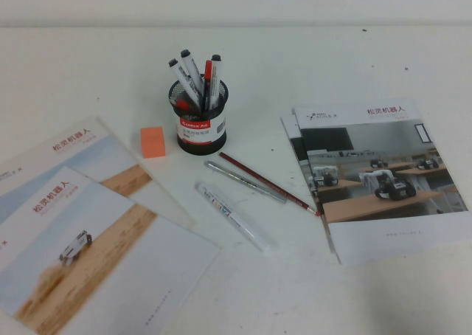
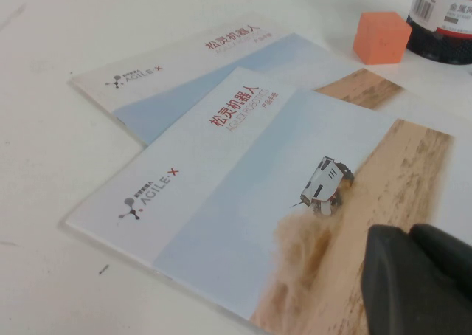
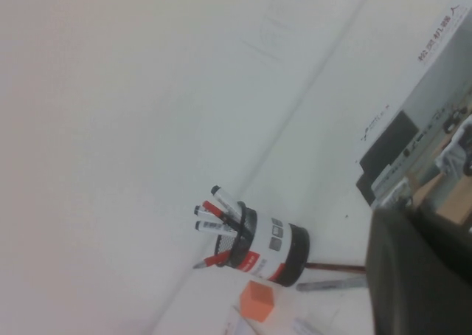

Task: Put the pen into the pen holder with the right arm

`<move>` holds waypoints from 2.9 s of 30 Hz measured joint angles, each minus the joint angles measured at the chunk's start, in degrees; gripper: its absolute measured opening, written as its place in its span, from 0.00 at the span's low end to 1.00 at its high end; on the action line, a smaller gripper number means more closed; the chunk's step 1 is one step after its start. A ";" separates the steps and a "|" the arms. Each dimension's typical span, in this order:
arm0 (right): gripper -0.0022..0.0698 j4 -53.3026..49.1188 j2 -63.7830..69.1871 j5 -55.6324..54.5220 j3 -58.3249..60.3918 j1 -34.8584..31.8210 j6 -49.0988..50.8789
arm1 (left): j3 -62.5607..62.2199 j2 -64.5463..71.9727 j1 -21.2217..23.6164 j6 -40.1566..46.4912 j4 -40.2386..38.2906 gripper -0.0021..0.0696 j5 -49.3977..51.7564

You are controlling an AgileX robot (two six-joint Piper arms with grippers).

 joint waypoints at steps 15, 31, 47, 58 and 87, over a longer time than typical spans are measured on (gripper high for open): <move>0.00 -0.61 0.00 9.54 -1.82 0.00 -18.84 | 0.00 0.00 0.00 0.00 0.00 0.03 0.00; 0.00 -47.01 20.90 19.45 -26.58 0.00 5.38 | 0.00 0.00 0.00 0.00 0.00 0.03 0.00; 0.00 -71.21 79.22 38.09 -58.44 24.87 6.80 | 0.00 0.00 0.00 0.00 0.00 0.03 0.00; 0.00 -62.30 101.32 53.69 -82.06 29.24 -11.24 | 0.00 0.00 0.00 0.00 0.00 0.03 0.00; 0.45 -59.55 126.51 58.71 -110.05 35.12 -19.32 | 0.00 0.00 0.00 0.00 0.00 0.03 0.00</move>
